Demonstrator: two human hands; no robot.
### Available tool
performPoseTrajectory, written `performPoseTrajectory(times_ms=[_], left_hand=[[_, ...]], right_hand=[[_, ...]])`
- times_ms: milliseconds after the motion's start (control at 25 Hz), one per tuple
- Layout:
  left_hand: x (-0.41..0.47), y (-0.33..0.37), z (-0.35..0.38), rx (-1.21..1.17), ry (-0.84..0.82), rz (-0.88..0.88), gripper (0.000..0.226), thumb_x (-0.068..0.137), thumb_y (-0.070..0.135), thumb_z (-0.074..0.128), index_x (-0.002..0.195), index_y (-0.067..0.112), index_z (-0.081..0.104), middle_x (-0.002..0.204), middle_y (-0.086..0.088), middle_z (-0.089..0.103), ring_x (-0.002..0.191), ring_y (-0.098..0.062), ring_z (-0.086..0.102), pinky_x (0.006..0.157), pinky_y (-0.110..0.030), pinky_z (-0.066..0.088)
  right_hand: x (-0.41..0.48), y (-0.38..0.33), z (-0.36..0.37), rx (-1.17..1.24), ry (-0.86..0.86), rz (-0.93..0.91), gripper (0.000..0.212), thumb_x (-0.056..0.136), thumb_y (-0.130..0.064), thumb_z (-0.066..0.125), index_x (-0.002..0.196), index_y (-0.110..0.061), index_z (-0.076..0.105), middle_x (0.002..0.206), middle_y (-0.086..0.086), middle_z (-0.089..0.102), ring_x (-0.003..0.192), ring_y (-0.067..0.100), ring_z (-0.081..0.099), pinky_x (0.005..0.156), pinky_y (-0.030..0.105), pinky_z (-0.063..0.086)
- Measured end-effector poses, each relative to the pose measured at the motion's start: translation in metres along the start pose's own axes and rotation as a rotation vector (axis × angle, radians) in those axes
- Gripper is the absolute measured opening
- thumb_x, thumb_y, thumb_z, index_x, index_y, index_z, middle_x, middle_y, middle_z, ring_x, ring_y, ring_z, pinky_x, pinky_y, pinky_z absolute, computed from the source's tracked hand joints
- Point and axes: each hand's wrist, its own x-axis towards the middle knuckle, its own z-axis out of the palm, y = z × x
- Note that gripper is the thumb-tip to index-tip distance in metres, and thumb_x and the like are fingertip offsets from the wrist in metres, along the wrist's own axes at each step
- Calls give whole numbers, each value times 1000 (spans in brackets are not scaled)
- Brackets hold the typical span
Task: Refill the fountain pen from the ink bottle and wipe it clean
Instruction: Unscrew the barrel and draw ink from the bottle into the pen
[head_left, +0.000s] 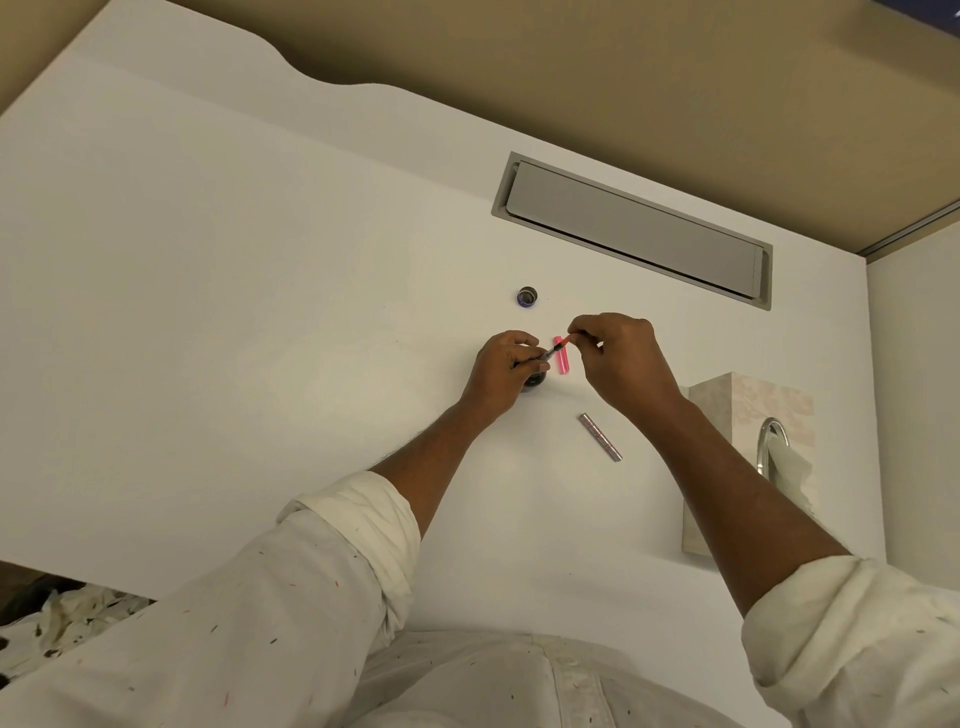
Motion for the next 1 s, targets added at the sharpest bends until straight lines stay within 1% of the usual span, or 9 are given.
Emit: performPoseTrajectory(times_ms=[200, 320, 520, 640, 720, 760, 800, 880, 1000], left_hand=[[1, -1, 0, 3, -2, 4, 19, 79, 9, 67, 95, 1, 72, 111, -13, 64, 105, -24, 55, 88, -28, 46], [1, -1, 1, 6, -2, 9, 18, 79, 9, 67, 95, 1, 73, 110, -13, 65, 104, -23, 55, 86, -24, 44], [0, 0, 0, 19, 2, 20, 18, 79, 9, 67, 94, 0, 73, 107, -14, 65, 101, -23, 56, 83, -21, 41], [0, 0, 0, 30, 2, 22, 19, 80, 10, 67, 95, 1, 73, 107, -14, 65, 100, -24, 56, 82, -19, 40], [1, 1, 0, 35, 3, 23, 18, 79, 10, 67, 94, 0, 73, 105, -14, 65, 99, -24, 56, 81, -20, 40], [1, 1, 0, 37, 3, 25, 18, 79, 9, 67, 94, 0, 73, 105, -14, 65, 99, -24, 56, 81, -19, 40], [1, 1, 0, 36, 3, 28, 17, 79, 9, 67, 93, 0, 73, 105, -15, 65, 99, -24, 56, 81, -19, 40], [0, 0, 0, 37, -1, 32, 17, 79, 9, 67, 92, 0, 73, 105, -14, 65, 100, -24, 55, 82, -19, 40], [1, 1, -1, 44, 1, 41, 16, 79, 9, 67, 92, 1, 73, 105, -14, 65, 100, -24, 55, 82, -20, 40]], right_hand=[[1, 0, 0, -22, -9, -10, 16, 91, -10, 54, 86, -2, 68, 76, 16, 69, 70, 31, 59, 68, 43, 50], [1, -1, 0, -31, -24, -5, 19, 92, -12, 54, 84, -1, 67, 74, 16, 68, 68, 29, 57, 67, 41, 49], [1, 1, 1, -33, -33, 13, 21, 93, -16, 55, 81, -1, 66, 73, 15, 67, 68, 28, 58, 68, 43, 49], [-2, -1, 0, 43, 24, 35, 14, 90, -14, 60, 91, -4, 70, 82, 12, 72, 74, 25, 63, 73, 39, 54], [-3, -2, 0, 65, 41, 59, 18, 89, -10, 60, 104, -6, 70, 94, 11, 74, 83, 24, 66, 79, 37, 55], [-4, -2, 0, 60, 39, 59, 20, 89, -9, 60, 106, -6, 70, 98, 12, 74, 86, 25, 67, 81, 37, 54], [-4, -1, 0, 54, 39, 45, 19, 89, -8, 59, 104, -5, 71, 97, 13, 74, 86, 27, 67, 81, 39, 55], [-3, -1, -2, 44, 39, 15, 15, 89, -8, 58, 94, -4, 71, 88, 15, 73, 79, 30, 65, 76, 43, 54], [-2, -1, -2, -3, 4, 2, 17, 91, -11, 55, 86, -3, 69, 78, 15, 70, 72, 30, 60, 70, 43, 50]])
